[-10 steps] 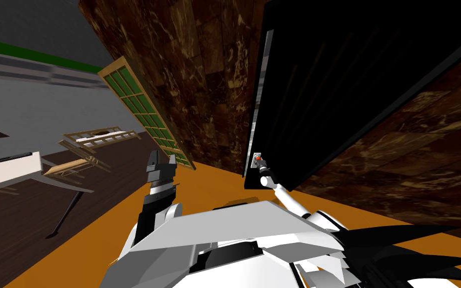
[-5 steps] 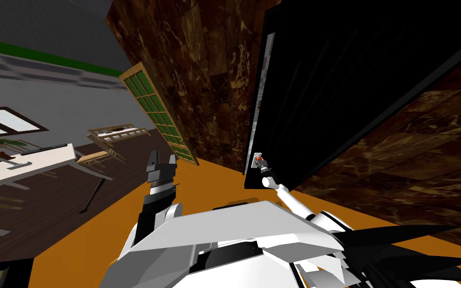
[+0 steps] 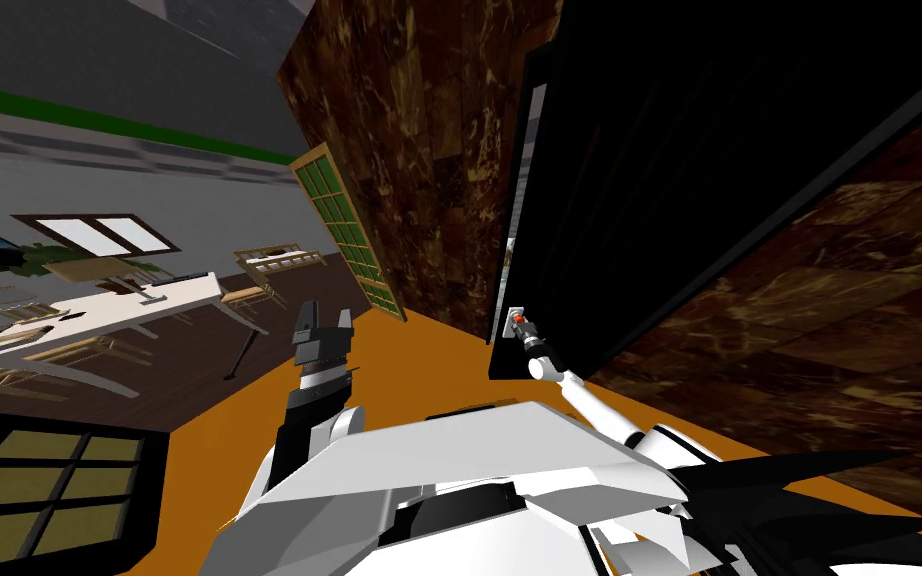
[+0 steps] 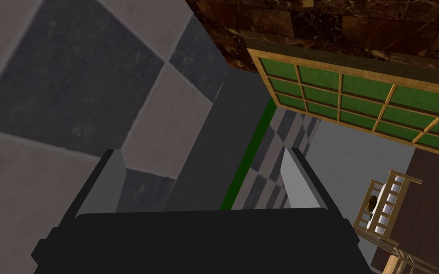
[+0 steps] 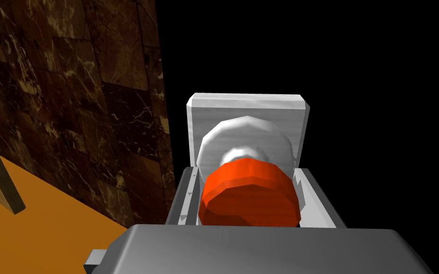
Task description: Pull the door open
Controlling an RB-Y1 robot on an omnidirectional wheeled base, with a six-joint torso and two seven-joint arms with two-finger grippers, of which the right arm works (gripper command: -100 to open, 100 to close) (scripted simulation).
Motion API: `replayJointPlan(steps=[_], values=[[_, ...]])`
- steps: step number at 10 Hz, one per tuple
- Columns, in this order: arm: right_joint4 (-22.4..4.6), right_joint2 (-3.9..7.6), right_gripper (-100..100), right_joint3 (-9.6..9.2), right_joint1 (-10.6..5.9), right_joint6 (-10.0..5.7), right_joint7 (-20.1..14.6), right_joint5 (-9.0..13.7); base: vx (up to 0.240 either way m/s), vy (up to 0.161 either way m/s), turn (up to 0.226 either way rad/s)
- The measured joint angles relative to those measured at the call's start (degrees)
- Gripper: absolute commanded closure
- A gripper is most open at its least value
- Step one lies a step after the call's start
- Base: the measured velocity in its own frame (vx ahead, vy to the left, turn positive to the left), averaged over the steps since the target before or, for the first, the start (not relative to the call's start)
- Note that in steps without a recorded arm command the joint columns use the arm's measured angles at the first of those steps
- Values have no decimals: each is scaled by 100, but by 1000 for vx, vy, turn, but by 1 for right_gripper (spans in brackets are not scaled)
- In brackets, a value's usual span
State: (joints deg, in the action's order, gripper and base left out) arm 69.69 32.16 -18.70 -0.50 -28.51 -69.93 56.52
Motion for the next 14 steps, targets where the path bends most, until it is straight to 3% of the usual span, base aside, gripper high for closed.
replayJointPlan(steps=[2,11,12,14], values=[[26,60,100,-95,39,-10,-88,0,-103,-44,77],[384,717,100,-717,301,-391,-632,-30,-207,-77,112],[384,718,100,-737,314,-390,-642,-33,-129,-43,104],[396,844,100,-834,331,-487,-743,-40,-190,-92,140]])
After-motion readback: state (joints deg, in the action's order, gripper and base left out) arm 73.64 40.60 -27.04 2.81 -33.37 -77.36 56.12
